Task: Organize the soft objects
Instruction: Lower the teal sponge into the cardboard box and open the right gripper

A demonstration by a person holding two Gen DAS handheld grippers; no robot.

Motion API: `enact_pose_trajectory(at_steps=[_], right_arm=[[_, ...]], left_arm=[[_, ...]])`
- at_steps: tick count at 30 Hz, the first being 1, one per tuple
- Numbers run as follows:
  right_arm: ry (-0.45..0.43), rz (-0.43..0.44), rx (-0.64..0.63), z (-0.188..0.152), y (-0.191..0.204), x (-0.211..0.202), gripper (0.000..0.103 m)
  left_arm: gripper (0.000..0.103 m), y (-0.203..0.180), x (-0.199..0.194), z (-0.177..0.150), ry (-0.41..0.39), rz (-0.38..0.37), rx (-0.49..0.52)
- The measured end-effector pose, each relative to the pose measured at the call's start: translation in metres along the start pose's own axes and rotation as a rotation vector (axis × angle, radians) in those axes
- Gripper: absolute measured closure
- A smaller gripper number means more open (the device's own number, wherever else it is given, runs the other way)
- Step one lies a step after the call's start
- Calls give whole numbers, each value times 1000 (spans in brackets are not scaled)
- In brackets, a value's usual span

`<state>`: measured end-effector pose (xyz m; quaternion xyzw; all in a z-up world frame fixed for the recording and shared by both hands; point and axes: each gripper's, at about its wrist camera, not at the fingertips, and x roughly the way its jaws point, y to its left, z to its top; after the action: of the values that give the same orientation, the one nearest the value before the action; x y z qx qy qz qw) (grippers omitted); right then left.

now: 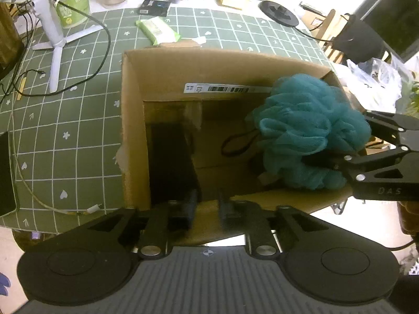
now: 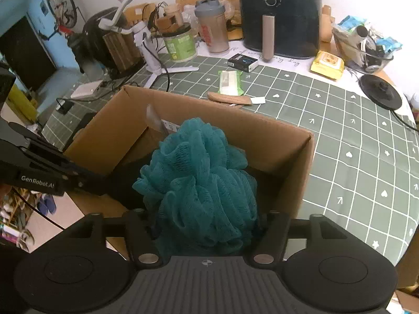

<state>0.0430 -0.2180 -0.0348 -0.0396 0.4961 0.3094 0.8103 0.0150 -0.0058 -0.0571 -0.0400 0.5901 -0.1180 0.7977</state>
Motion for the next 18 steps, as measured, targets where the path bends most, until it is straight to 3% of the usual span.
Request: enact_pose_trajectory(at_steps=[2,5,8,18], right_arm=[[2,3,-6,1,3,-1,21],[-24,33,14,1,2,-7,9],[-46,43,26,2,2,-14,3],[-78,10,42,2,-3,-24,2]], left_arm=[[53,-2,-3,-1,-14,10,1],[48,-2,-6,-1,-25,26,-6],[47,-3,-9,2,-36,32,-14],[47,-9,-15,2,-56,35,-6]])
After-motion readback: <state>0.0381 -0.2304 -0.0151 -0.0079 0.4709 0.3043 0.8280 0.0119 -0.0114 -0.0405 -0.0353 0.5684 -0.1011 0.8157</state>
